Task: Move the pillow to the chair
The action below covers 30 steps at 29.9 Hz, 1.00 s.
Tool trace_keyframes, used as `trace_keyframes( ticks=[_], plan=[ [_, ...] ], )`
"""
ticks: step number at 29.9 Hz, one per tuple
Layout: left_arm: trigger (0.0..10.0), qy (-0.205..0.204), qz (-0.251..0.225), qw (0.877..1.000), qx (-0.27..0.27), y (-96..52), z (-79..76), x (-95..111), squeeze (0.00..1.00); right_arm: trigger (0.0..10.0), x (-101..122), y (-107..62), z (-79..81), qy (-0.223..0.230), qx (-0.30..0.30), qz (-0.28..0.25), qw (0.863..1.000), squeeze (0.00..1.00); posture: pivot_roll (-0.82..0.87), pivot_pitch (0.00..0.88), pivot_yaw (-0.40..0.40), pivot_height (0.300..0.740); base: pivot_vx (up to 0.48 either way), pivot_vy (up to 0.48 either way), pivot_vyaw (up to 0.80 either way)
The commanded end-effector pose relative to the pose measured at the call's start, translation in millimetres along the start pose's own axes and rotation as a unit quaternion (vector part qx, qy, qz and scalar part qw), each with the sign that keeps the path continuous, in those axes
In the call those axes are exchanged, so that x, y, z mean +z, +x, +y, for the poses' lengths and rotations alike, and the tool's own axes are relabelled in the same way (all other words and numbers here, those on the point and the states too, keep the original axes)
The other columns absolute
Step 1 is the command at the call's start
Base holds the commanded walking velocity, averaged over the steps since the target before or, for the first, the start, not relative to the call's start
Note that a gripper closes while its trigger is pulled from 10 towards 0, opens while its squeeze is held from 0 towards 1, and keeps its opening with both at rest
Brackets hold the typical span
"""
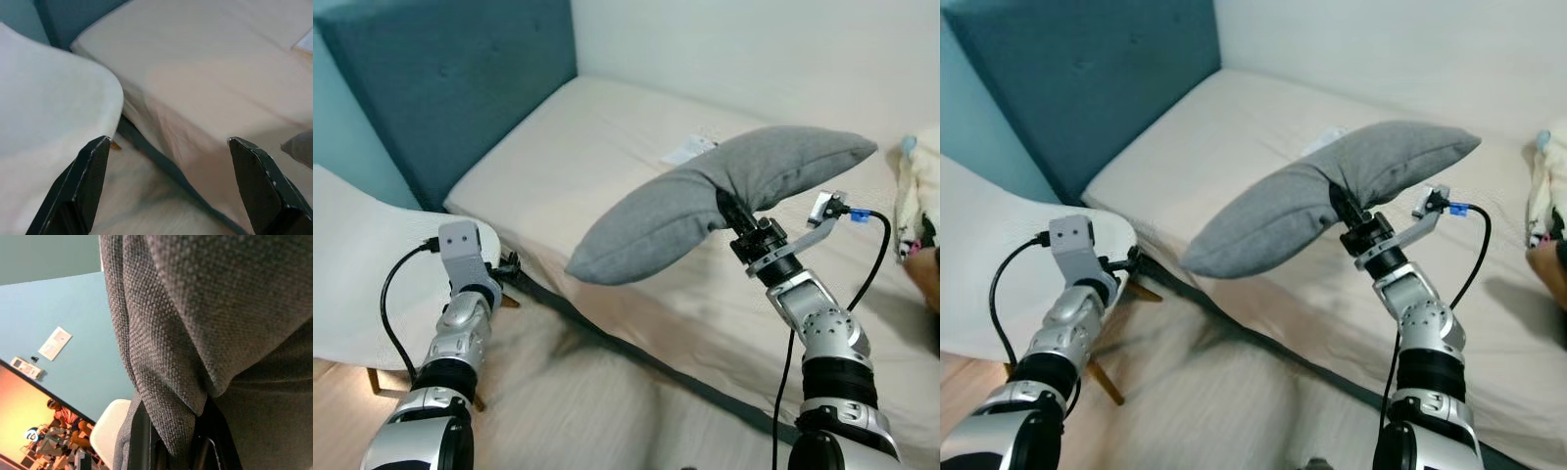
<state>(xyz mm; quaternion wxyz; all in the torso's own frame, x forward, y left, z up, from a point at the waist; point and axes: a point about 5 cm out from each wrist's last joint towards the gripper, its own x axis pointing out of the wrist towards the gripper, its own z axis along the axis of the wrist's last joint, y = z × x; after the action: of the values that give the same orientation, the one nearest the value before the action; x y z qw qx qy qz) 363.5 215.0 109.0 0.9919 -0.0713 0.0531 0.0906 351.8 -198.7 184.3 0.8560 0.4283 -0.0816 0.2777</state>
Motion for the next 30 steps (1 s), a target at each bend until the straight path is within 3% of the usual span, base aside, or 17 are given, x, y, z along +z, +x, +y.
trace_keyframes(
  ticks=[1, 6, 9, 10, 11, 12, 18, 24, 25, 30],
  plan=[
    [10.0, 0.006, 0.012, 1.000, -0.003, -3.6, -0.3, -10, 0.00, 0.0, 10, 2.1, 8.6, -0.017, 0.025, -0.022, 0.999, 0.00, -0.05, 0.079, 0.011, 0.740, 0.000, 0.000, 0.00],
    [10.0, 0.015, 0.013, 1.000, -0.004, -5.4, 0.3, -13, 0.00, 0.0, 4, -3.1, 3.2, -0.025, 0.006, -0.010, 1.000, 0.00, -0.05, 0.081, 0.010, 0.740, 0.000, 0.000, 0.00],
    [10.0, 0.033, 0.016, 0.999, -0.006, -8.1, 3.2, -17, 0.00, 0.0, -8, -11.6, -8.0, -0.060, -0.041, 0.024, 0.997, 0.00, -0.06, 0.074, 0.009, 0.740, 0.000, 0.000, 0.00],
    [10.0, 0.039, 0.018, 0.999, -0.006, -9.3, 4.7, -19, 0.00, 2.2, -12, -14.7, -11.2, -0.075, -0.053, 0.034, 0.995, 0.00, -0.06, 0.074, 0.009, 0.740, 0.000, 0.000, 0.00],
    [10.0, 0.039, 0.018, 0.999, -0.006, -9.3, 4.7, -19, 0.00, 2.2, -12, -14.7, -11.2, -0.075, -0.053, 0.034, 0.995, 0.00, -0.06, 0.074, 0.009, 0.740, 0.000, 0.000, 0.00],
    [10.0, 0.045, 0.019, 0.999, -0.007, -10.4, 6.2, -21, 0.00, 10.0, -15, -17.2, -13.4, -0.086, -0.062, 0.047, 0.993, 0.00, -0.06, 0.076, 0.011, 0.740, 0.000, 0.000, 0.00],
    [10.0, 0.046, 0.015, 0.999, -0.018, -16.8, 13.7, -26, 0.00, 10.0, -14, -29.8, -17.8, -0.132, -0.087, 0.045, 0.986, 0.00, -0.07, 0.077, 0.010, 0.740, 0.000, 0.000, 0.14],
    [10.0, 0.039, -0.005, 0.999, -0.018, -20.9, 12.1, -24, 0.00, 10.0, -9, -34.1, -9.7, -0.148, -0.081, 0.034, 0.985, 0.00, -0.07, 0.077, 0.001, 0.740, 0.000, 0.000, 0.80],
    [10.0, 0.032, -0.024, 0.999, -0.033, -27.7, 5.8, -23, 0.00, 10.0, -10, -38.8, -0.7, -0.168, -0.082, 0.033, 0.982, 0.00, -0.08, 0.090, 0.003, 0.740, 0.000, 0.000, 0.80],
    [10.0, 0.019, -0.037, 0.997, -0.068, -44.2, -7.1, -25, 0.00, 10.0, -18, -52.1, 12.6, -0.197, -0.090, 0.039, 0.975, 0.00, -0.08, 0.093, 0.000, 0.740, 0.000, 0.000, 0.80]
  ],
)
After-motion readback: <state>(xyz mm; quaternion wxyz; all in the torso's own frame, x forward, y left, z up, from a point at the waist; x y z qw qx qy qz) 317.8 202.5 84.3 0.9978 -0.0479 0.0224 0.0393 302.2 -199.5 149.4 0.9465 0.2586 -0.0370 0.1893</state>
